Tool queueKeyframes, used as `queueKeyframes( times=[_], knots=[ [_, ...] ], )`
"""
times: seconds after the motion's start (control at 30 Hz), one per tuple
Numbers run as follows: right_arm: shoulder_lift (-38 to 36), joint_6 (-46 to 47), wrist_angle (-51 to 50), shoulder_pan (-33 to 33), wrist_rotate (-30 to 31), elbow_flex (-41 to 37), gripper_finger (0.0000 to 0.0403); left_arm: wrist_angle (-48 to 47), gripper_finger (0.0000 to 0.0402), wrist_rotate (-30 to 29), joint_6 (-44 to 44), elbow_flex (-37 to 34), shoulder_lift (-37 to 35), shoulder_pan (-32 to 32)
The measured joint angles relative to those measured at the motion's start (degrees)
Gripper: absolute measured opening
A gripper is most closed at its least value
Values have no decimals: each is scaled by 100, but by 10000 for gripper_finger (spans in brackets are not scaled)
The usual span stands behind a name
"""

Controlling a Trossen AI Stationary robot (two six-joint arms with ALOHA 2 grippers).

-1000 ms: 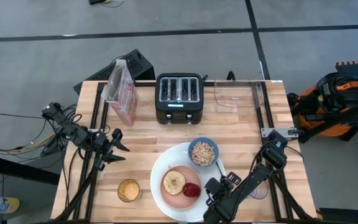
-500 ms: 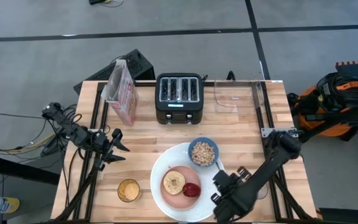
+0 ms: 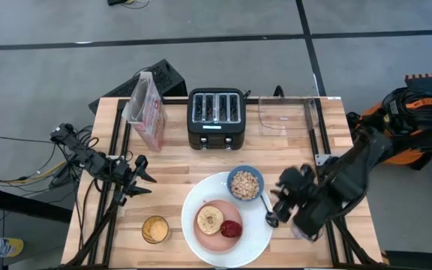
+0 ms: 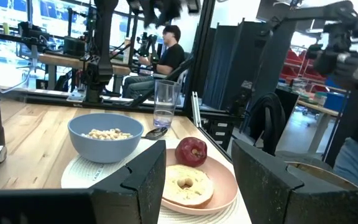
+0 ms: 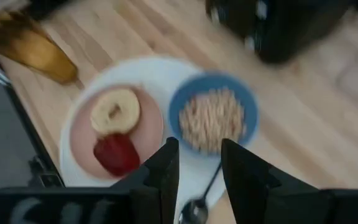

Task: Arrange a breakfast setting
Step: Adjust the silver spoon on the white table mat

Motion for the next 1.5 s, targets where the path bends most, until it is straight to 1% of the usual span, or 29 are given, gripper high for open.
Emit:
queueKeyframes(
  times=[0.13,0.2,0.27,0.43,0.5,0.6,0.67,0.77,0.93,1.03,1.23,1.5],
  knots=[
    [-437,-619,94,-148,61,-11,139,0,169,-1,-1,0,-2,0],
    [-556,-617,109,-191,33,-126,139,0,169,-2,-2,0,-2,2],
    [-641,-424,76,-227,-77,-327,139,0,169,0,-1,0,0,2],
    [-668,63,168,-457,-912,-1251,139,0,169,-2,0,-2,0,0],
    [-662,95,522,-576,-1270,-1741,139,0,169,-2,-1,-2,0,1],
    [-665,19,1284,-839,-2064,-2464,139,0,169,-2,0,-1,0,1],
    [-657,4,1652,-969,-2446,-2827,139,0,169,-2,0,-2,0,1],
    [-665,-122,1959,-1096,-2733,-3150,139,0,169,-2,0,-1,-1,0],
    [-670,-44,2001,-1143,-3279,-3506,139,0,169,-2,0,0,0,1],
    [-662,113,2347,-1015,-3323,-3811,139,0,169,-2,0,0,0,2],
    [-575,516,3530,-850,-3627,-4526,139,0,169,-1,-1,0,-1,2],
    [13,519,3825,-846,-3971,-4600,139,0,169,-2,0,0,0,2]
  ],
)
